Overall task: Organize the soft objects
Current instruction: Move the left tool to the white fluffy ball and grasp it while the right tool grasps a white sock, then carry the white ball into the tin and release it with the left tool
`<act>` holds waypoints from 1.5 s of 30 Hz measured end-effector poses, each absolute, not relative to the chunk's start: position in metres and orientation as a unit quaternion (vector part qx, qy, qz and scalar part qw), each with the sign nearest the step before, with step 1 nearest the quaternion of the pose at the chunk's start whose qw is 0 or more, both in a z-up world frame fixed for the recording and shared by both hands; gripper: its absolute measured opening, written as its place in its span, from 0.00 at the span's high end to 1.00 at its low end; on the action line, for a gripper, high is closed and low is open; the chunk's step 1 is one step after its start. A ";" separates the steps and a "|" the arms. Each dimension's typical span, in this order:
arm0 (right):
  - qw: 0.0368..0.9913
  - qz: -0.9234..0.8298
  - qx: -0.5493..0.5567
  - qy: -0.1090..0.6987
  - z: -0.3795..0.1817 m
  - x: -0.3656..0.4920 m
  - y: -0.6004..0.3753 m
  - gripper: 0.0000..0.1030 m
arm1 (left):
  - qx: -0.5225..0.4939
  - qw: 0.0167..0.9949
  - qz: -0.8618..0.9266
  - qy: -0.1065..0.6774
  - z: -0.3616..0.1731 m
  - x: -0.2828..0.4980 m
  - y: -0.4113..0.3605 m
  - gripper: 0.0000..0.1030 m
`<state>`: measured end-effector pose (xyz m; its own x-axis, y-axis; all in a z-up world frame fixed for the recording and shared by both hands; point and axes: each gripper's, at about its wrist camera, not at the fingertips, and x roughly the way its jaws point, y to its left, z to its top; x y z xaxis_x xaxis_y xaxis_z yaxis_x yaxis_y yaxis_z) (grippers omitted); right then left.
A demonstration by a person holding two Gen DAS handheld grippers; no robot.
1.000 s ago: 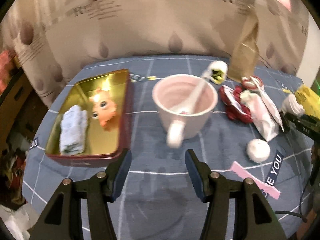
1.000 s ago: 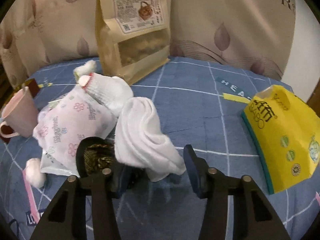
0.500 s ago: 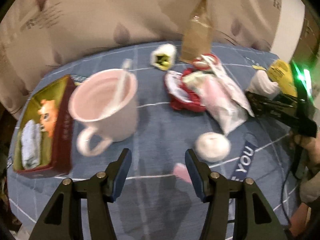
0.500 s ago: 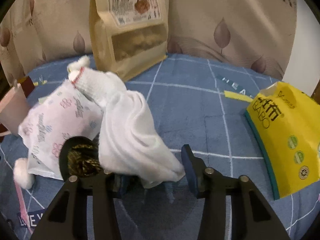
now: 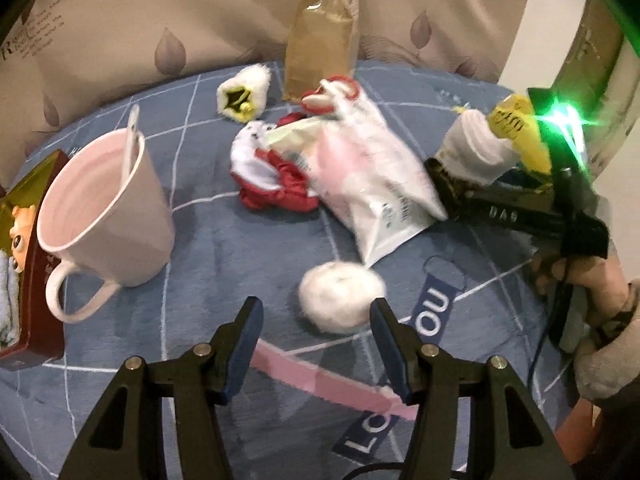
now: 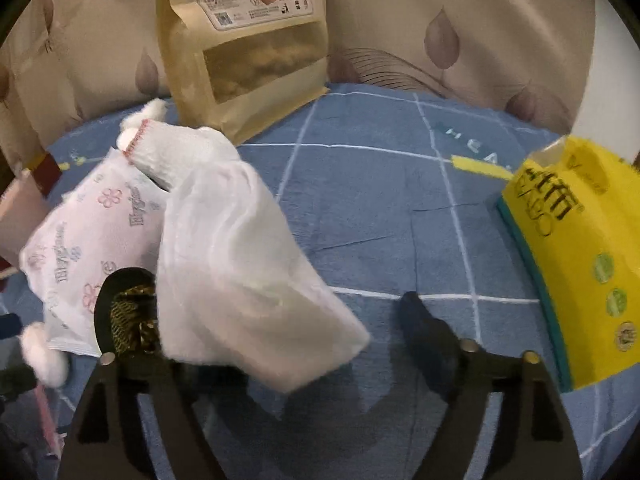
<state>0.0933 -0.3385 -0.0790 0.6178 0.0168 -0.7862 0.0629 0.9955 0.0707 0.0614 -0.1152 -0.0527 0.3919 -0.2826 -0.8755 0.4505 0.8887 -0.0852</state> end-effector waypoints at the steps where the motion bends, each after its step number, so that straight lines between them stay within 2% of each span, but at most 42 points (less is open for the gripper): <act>1: 0.897 -0.002 0.050 0.438 -0.079 0.094 -0.338 0.00 | 0.084 0.830 -0.227 0.503 -0.052 0.061 -0.117 0.45; 5: 0.894 -0.002 0.011 0.447 -0.078 0.096 -0.322 0.00 | 0.091 0.826 -0.234 0.505 -0.056 0.062 -0.125 0.45; 16: 0.893 0.001 0.031 0.448 -0.077 0.096 -0.327 0.01 | 0.068 0.820 -0.233 0.518 -0.072 0.072 -0.123 0.45; 21: 0.920 -0.012 0.005 0.393 -0.060 0.078 -0.317 0.02 | 0.075 0.821 -0.231 0.516 -0.074 0.071 -0.123 0.45; 22: 0.924 -0.015 -0.005 0.383 -0.057 0.074 -0.314 0.05 | 0.074 0.821 -0.232 0.517 -0.073 0.070 -0.124 0.46; 23: 0.927 -0.018 -0.015 0.374 -0.055 0.071 -0.310 0.07 | 0.073 0.821 -0.232 0.517 -0.074 0.071 -0.123 0.53; 24: 0.930 -0.016 -0.023 0.367 -0.052 0.069 -0.307 0.14 | 0.071 0.820 -0.231 0.518 -0.073 0.071 -0.123 0.57; 25: 0.932 -0.011 -0.029 0.361 -0.051 0.067 -0.304 0.27 | 0.065 0.820 -0.230 0.521 -0.072 0.071 -0.123 0.62; 27: 0.934 -0.001 -0.026 0.356 -0.049 0.066 -0.302 0.42 | 0.054 0.817 -0.233 0.524 -0.072 0.070 -0.122 0.65; 30: 0.932 0.003 -0.004 0.362 -0.050 0.067 -0.307 0.46 | 0.062 0.818 -0.233 0.522 -0.070 0.068 -0.124 0.69; 34: 0.935 0.005 0.025 0.354 -0.049 0.064 -0.317 0.62 | 0.056 0.819 -0.231 0.523 -0.066 0.069 -0.126 0.71; 37: 0.934 -0.004 0.039 0.356 -0.050 0.064 -0.322 0.68 | 0.054 0.821 -0.236 0.518 -0.062 0.069 -0.128 0.72; 45: 0.937 -0.006 0.042 0.348 -0.049 0.063 -0.325 0.74 | 0.072 0.830 -0.231 0.502 -0.051 0.062 -0.128 0.72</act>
<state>0.0626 -0.3249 -0.0489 0.7582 0.0173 -0.6518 0.0408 0.9964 0.0739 0.0621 -0.1284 -0.0507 0.3894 -0.3112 -0.8669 0.4564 0.8827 -0.1119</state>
